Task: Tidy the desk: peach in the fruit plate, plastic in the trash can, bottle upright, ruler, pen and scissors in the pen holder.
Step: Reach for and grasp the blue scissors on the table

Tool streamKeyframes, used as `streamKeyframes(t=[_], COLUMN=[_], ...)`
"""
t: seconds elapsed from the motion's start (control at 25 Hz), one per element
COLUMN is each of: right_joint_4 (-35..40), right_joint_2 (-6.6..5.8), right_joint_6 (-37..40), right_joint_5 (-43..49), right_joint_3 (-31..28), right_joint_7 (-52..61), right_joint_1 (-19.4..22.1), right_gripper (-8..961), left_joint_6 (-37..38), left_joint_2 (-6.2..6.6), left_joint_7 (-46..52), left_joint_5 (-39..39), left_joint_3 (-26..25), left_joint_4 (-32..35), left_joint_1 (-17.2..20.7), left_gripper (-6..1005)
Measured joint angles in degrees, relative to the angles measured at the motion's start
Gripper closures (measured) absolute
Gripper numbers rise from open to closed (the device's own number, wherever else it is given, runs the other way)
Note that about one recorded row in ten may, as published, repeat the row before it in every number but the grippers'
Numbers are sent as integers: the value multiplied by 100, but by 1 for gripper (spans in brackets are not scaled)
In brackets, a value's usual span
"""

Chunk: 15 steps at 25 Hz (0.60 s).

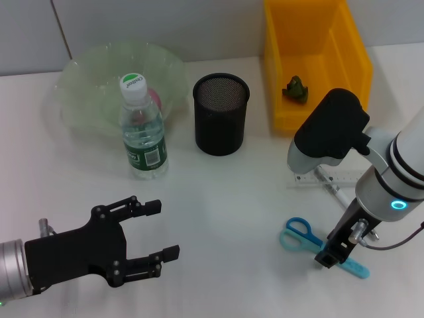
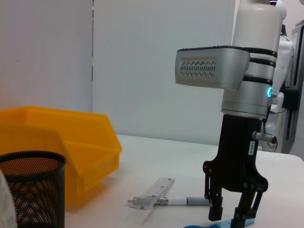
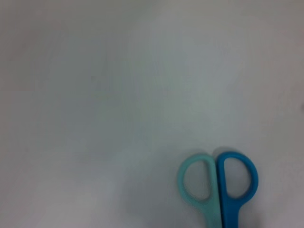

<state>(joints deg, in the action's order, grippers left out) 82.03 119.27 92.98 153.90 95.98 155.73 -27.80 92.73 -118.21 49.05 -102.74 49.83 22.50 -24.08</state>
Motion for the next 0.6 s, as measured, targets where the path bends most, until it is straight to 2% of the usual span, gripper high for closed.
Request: streamKeyframes(t=[0.28,0.6], right_joint_4=[-50,-153], right_joint_2=[0,0], right_joint_6=[-16,-60], right_joint_5=[0,0], right_joint_3=[-1,-52], right_joint_7=[1,6], right_joint_1=[2,-11], right_gripper=[526,594], left_joint_6=[0,0], left_joint_2=[0,0], left_joint_7=[0,3], left_joint_5=[0,0], left_joint_3=[0,0], left_joint_4=[0,0], left_joint_1=[0,0], left_gripper=[199,200])
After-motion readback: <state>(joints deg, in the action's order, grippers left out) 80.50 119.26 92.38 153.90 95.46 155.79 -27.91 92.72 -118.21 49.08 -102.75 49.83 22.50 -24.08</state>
